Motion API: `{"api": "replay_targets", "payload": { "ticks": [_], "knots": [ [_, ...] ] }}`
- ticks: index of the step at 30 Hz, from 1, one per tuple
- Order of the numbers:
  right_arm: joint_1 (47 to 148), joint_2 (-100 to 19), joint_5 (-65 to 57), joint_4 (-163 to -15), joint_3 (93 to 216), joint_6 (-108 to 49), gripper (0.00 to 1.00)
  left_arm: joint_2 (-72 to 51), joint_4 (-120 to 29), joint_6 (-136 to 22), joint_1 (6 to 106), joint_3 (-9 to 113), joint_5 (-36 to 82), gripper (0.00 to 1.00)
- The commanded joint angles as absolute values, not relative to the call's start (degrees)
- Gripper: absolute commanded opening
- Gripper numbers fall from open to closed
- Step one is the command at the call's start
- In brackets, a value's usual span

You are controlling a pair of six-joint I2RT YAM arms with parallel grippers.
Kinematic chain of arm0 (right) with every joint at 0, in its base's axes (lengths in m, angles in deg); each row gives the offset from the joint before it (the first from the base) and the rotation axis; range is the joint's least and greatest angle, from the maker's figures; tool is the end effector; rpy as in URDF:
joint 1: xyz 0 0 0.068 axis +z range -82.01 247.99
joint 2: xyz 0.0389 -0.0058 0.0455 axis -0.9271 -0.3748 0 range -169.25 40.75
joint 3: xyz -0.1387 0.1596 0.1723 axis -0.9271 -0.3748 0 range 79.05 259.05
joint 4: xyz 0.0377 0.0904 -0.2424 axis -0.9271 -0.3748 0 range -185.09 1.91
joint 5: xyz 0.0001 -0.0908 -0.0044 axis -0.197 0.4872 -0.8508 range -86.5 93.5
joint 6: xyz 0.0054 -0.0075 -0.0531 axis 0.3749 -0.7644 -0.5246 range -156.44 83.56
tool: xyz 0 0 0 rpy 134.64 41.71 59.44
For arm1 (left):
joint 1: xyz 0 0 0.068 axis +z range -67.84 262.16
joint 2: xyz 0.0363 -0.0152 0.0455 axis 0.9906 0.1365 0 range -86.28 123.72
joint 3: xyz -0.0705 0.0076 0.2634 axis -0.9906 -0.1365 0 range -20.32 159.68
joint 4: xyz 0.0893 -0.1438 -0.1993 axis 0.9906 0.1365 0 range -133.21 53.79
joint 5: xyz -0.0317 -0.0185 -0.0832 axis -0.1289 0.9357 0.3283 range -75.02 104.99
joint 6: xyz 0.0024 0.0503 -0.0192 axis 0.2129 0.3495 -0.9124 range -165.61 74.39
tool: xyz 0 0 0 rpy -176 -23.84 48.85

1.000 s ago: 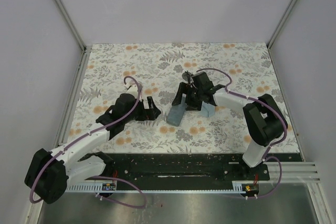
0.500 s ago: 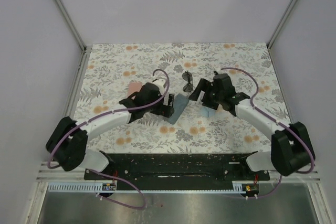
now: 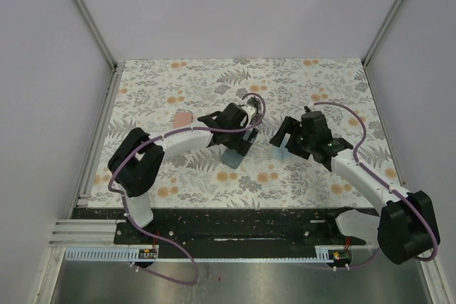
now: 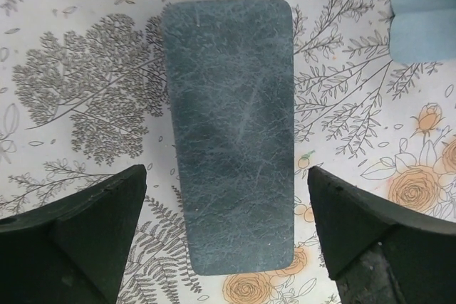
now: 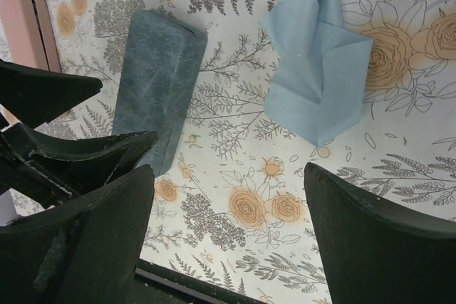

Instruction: Organize the sunglasses

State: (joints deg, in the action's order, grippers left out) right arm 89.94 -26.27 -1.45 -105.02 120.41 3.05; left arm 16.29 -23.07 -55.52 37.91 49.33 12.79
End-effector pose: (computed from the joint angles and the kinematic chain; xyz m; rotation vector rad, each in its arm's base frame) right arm 0.2255 0.0942 0.2305 0.3205 2.3772 0.6272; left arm 0.2744 -0.2653 0.2009 0.7311 2.4215 -0.3415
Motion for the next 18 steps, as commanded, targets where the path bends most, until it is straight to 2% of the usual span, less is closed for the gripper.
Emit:
{"api": "replay_targets", "payload": {
  "ticks": [1,6,12,14,18],
  "knots": [
    [89.52,-25.60,-0.10,-105.23,119.39,2.06,0.93,19.10,-21.42,-53.96,36.63,54.29,11.38,0.99],
    [89.43,-26.31,-0.72,-104.44,118.95,2.15,0.92,22.00,-20.71,-54.22,36.02,56.40,11.21,0.98],
    [89.26,-27.10,-1.16,-103.91,118.77,1.88,0.91,24.46,-18.78,-54.84,35.75,58.51,8.84,0.84],
    [89.17,-27.19,-1.33,-103.83,118.60,2.06,0.91,24.90,-18.43,-55.01,35.75,58.69,7.96,0.76],
    [89.17,-27.36,-1.95,-103.12,118.33,2.06,0.88,24.64,-18.34,-55.80,35.84,58.69,7.16,0.45]
  ]
}}
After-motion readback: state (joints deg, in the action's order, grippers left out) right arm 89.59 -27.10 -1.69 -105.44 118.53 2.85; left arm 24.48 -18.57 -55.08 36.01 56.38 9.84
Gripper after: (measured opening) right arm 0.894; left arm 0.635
